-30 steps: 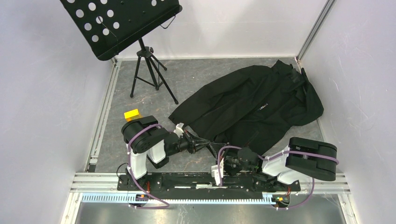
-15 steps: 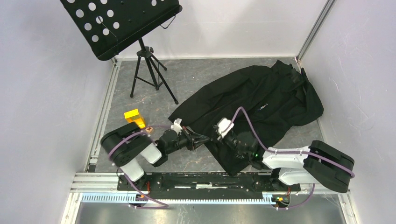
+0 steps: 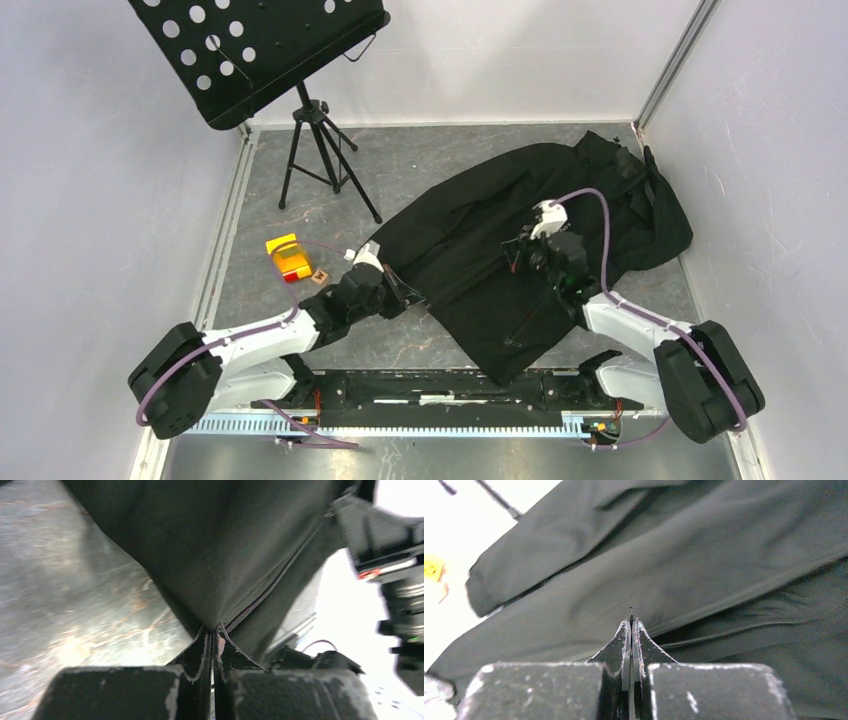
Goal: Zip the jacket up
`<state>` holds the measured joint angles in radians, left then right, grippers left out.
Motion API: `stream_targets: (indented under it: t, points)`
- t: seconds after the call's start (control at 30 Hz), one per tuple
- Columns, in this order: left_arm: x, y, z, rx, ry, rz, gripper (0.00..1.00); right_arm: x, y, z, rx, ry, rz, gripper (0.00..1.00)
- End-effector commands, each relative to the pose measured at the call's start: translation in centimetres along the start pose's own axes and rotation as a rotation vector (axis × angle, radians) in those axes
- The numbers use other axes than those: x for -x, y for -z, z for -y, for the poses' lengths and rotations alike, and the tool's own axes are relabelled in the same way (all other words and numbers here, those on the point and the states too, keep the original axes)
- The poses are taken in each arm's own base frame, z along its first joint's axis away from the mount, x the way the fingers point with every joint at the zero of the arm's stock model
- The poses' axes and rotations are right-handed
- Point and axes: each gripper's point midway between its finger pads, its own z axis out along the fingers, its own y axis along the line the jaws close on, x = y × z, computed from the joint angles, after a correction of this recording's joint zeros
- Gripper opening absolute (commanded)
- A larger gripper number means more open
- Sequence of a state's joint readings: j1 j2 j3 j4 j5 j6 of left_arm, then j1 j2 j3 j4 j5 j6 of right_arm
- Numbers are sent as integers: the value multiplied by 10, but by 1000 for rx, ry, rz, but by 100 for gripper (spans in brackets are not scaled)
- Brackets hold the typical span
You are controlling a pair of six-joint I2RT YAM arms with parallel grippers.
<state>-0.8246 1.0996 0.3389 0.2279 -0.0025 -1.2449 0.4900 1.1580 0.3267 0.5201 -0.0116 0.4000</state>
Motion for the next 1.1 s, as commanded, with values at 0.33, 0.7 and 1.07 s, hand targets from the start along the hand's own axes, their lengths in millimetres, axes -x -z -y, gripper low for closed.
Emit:
stream_targets:
  t: [0.33,0.7,1.07]
  points:
    - [6,23,-68,294,-314,-13,2,106,-1,199,-474,30,-9,0]
    - [1,25,-60,278,-372,-63,2,183,5,332,-701,90,56,0]
    - [-26,13,-45,248,-382,-141,2,192,12,405,-892,185,-17,0]
